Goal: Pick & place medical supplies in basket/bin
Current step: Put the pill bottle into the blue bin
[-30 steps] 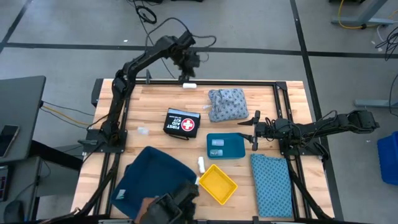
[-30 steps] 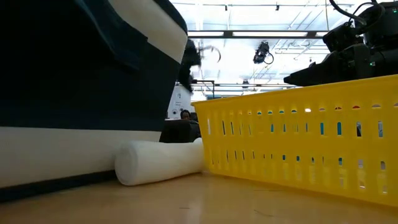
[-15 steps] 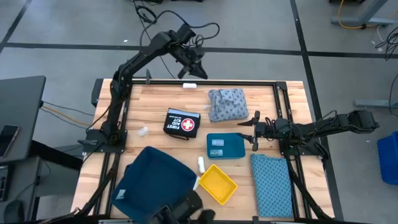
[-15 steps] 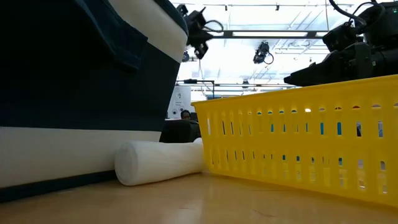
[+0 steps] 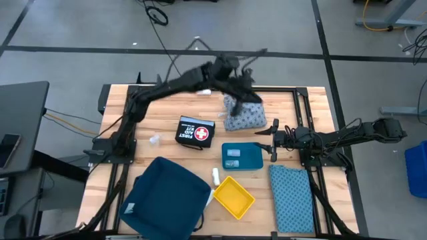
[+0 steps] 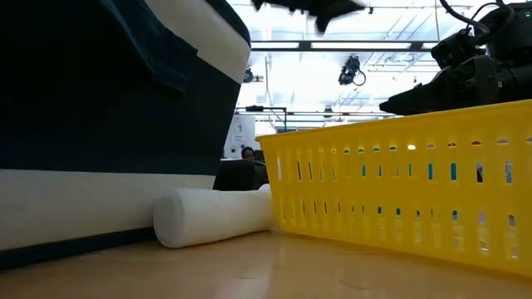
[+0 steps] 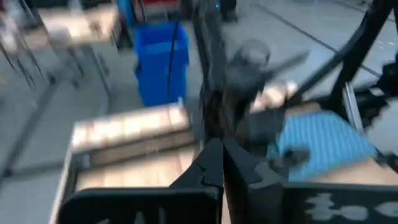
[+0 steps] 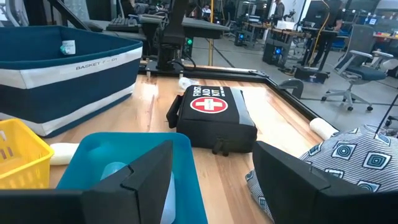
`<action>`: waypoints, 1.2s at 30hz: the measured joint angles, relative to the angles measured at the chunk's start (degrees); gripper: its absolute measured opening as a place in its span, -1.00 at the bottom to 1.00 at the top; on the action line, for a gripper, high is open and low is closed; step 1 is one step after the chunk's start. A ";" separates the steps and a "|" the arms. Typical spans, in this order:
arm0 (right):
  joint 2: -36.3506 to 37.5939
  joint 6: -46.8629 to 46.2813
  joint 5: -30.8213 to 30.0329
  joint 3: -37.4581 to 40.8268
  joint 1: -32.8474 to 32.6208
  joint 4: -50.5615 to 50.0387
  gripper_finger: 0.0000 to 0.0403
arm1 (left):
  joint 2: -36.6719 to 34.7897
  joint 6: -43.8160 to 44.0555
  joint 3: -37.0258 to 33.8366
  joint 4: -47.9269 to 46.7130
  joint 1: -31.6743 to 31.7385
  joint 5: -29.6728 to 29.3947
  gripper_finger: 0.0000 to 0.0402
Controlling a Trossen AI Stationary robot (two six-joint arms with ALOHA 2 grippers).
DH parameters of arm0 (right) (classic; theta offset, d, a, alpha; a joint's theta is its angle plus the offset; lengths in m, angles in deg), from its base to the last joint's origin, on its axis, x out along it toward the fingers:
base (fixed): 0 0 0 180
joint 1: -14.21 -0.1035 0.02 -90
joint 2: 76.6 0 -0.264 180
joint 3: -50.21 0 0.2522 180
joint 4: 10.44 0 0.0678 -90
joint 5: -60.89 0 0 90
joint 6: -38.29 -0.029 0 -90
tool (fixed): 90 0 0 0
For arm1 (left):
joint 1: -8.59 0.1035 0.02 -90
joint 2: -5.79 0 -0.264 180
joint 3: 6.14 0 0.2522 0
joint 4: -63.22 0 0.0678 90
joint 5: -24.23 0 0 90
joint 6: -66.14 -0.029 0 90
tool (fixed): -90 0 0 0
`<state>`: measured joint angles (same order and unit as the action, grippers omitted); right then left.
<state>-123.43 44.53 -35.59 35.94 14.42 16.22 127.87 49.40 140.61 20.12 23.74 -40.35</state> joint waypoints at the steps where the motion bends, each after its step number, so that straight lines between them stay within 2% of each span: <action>1: -0.02 0.00 0.00 -0.01 0.00 0.01 0.16 | 0.00 0.63 0.02 2.69 -1.56 -1.87 -1.00; 6: -0.01 -0.01 0.00 -0.01 0.01 0.02 0.16 | -0.01 3.04 0.04 14.31 -6.94 -6.56 -1.00; 10: 0.00 -0.02 -0.01 -0.01 0.02 0.00 0.16 | 0.21 3.04 0.08 16.67 -8.55 -10.56 -1.00; 14: 0.01 -0.02 0.01 0.02 0.02 -0.08 0.16 | 2.83 7.74 -0.11 21.10 -9.09 -11.90 -1.00; 16: 0.01 -0.02 0.09 0.02 0.02 -0.24 0.16 | 4.39 11.34 -2.65 30.23 -9.52 -11.32 -1.00; 19: 0.01 -0.02 0.09 0.00 0.02 -0.58 0.16 | 6.65 17.66 -8.97 52.57 -10.52 -10.65 -1.00; 22: 0.01 -0.02 0.11 0.00 0.01 -1.46 0.16 | 7.37 21.58 -16.24 73.45 -10.86 -13.82 -1.00; 25: 0.01 -0.38 0.15 0.00 0.01 -2.91 0.16 | 7.17 23.73 -22.40 85.75 -9.92 -15.49 -1.00; 31: 0.00 -1.13 0.26 0.02 0.00 -3.90 0.16 | 4.28 26.32 -31.30 83.40 -7.03 -10.24 -1.00; 33: 0.01 -1.14 0.26 -0.01 0.00 -3.85 0.16 | 2.62 26.10 -34.37 82.73 -6.11 -7.56 -1.00; 36: 0.01 -1.11 0.25 0.00 0.02 -3.82 0.16 | -0.28 23.96 -40.06 82.10 -4.89 -6.61 -1.00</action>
<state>-123.43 43.42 -35.34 35.94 14.44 12.40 127.59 73.36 100.55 102.22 18.85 -46.96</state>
